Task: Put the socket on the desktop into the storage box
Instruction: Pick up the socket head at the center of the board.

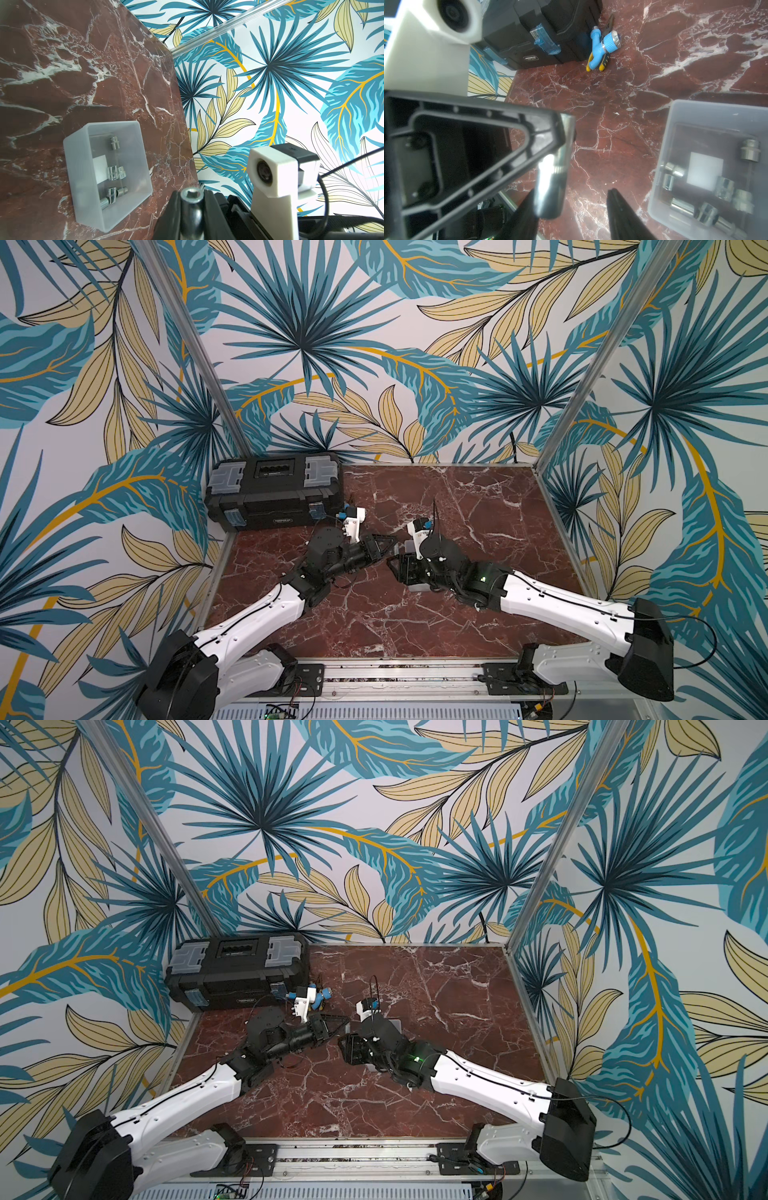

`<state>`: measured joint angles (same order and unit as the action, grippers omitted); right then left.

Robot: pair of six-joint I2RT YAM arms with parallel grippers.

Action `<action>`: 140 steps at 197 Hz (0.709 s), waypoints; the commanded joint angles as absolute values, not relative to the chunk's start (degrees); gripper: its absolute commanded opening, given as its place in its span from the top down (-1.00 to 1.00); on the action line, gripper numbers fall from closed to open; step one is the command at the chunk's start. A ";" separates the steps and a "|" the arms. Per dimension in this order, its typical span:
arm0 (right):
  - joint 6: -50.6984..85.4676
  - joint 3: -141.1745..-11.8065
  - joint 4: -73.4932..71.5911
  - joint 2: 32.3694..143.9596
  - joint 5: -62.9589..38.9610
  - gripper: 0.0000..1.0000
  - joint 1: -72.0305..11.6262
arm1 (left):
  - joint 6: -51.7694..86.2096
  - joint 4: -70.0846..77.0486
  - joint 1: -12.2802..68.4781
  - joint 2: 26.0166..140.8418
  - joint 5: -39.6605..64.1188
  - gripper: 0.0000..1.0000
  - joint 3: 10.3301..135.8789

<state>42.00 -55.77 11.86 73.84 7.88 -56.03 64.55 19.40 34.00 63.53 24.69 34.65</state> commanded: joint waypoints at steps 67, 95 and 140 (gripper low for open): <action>40.71 -59.67 11.95 73.47 11.80 0.25 -55.99 | 61.15 15.84 34.26 60.15 25.16 1.00 33.55; 40.17 -60.62 11.94 73.87 12.56 0.28 -56.02 | 61.17 16.17 34.24 60.22 25.55 1.00 32.95; 39.22 -62.12 11.94 75.03 12.92 0.31 -55.87 | 60.76 15.90 34.19 60.35 25.88 1.00 32.54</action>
